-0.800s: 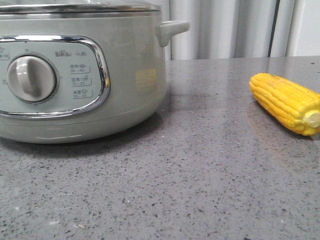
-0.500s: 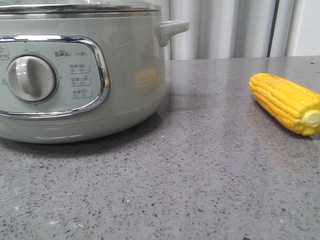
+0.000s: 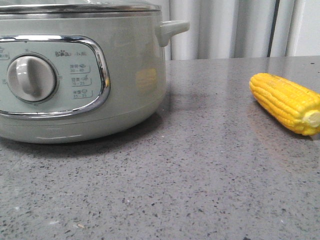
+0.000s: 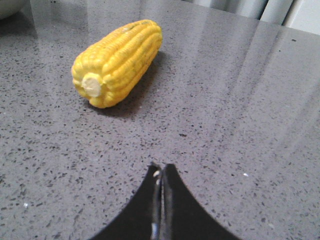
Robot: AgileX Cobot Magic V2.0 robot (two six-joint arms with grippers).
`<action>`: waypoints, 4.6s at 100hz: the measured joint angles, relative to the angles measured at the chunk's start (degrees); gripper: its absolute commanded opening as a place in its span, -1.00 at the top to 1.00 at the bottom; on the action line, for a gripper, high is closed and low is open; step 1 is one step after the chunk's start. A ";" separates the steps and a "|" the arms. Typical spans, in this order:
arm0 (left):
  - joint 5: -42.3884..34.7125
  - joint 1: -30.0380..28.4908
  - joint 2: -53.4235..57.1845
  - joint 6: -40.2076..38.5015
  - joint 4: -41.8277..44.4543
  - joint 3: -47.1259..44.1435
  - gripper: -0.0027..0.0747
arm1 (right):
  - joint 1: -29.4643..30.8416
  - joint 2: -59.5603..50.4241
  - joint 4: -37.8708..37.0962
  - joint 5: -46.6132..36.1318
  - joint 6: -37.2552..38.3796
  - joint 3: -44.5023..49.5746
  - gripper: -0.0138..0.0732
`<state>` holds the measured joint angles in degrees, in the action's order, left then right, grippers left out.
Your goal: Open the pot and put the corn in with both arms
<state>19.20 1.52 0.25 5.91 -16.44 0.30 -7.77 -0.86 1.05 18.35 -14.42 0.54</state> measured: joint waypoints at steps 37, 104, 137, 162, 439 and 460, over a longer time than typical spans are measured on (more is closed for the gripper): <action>0.00 0.00 0.00 0.00 0.00 0.00 0.98 | 0.00 0.00 0.00 -1.86 0.11 0.00 0.83; 0.00 0.00 0.00 0.00 0.00 0.00 0.98 | 0.00 0.00 0.00 -39.41 0.11 0.00 0.83; 0.00 0.00 0.00 0.00 0.11 0.00 0.98 | 0.00 0.00 0.00 -46.35 0.11 0.00 0.83; -1.75 0.00 0.00 0.00 -1.22 0.00 0.98 | 0.00 0.00 14.78 -30.01 0.11 0.00 0.83; -23.02 29.91 -72.11 25.38 -20.30 50.75 -0.42 | 0.00 31.63 19.03 16.59 0.23 -38.34 -0.54; -23.64 29.91 -73.19 25.38 -20.71 51.17 -0.16 | 0.00 31.63 18.89 16.59 0.23 -38.34 -0.54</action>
<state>-4.44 31.42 -72.94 31.29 -37.15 51.47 -7.77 30.77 19.94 34.94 -14.19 -37.80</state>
